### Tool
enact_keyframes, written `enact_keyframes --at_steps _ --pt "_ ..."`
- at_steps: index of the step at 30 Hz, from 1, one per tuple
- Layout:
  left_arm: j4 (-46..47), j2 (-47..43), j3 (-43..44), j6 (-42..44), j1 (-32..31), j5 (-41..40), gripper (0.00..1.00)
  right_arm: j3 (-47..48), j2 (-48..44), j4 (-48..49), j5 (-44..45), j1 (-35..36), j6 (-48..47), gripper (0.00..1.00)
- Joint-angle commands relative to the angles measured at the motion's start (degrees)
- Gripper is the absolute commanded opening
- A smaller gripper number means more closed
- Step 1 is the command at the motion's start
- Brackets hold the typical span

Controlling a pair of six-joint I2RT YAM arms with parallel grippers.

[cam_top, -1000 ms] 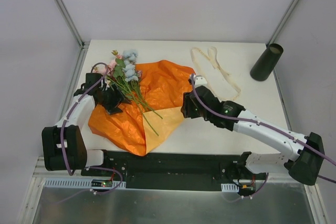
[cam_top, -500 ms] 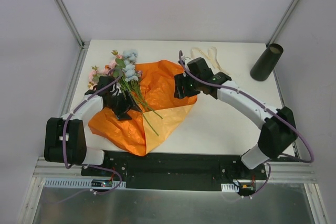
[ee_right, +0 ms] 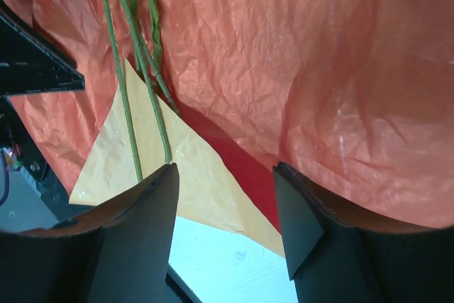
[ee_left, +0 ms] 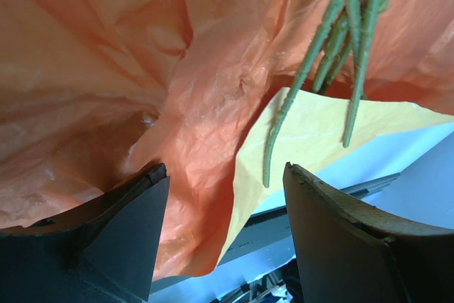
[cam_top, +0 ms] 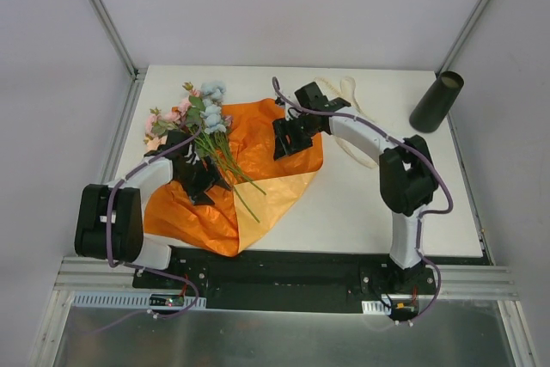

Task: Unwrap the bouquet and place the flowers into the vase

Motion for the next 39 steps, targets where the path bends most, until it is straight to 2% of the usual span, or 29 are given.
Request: enact_keyframes --at_steps 1,6,9,14,39 --pt "-0.3 3.2 1.5 -1.1 -0.2 -2.4 0.68 4.2 4.0 -3.7 -10.1 -0.1 -4.5 0.62" --pt "-0.3 6.5 2.7 -1.0 -0.3 -4.3 0.67 7.1 9.4 -7.6 -15.0 0.0 -8.7 0.65" --pt "-0.4 6.4 2.5 -0.9 -0.3 -5.2 0.67 9.4 12.5 -11.4 -17.0 0.0 -11.0 0.65" --pt "-0.3 5.2 2.0 -0.9 -0.2 -6.5 0.67 10.5 14.7 -11.9 -21.1 0.3 -12.2 0.64" --pt "0.0 6.0 2.9 -1.1 -0.3 -8.4 0.68 14.5 20.6 -13.2 -22.8 3.2 -11.4 0.50"
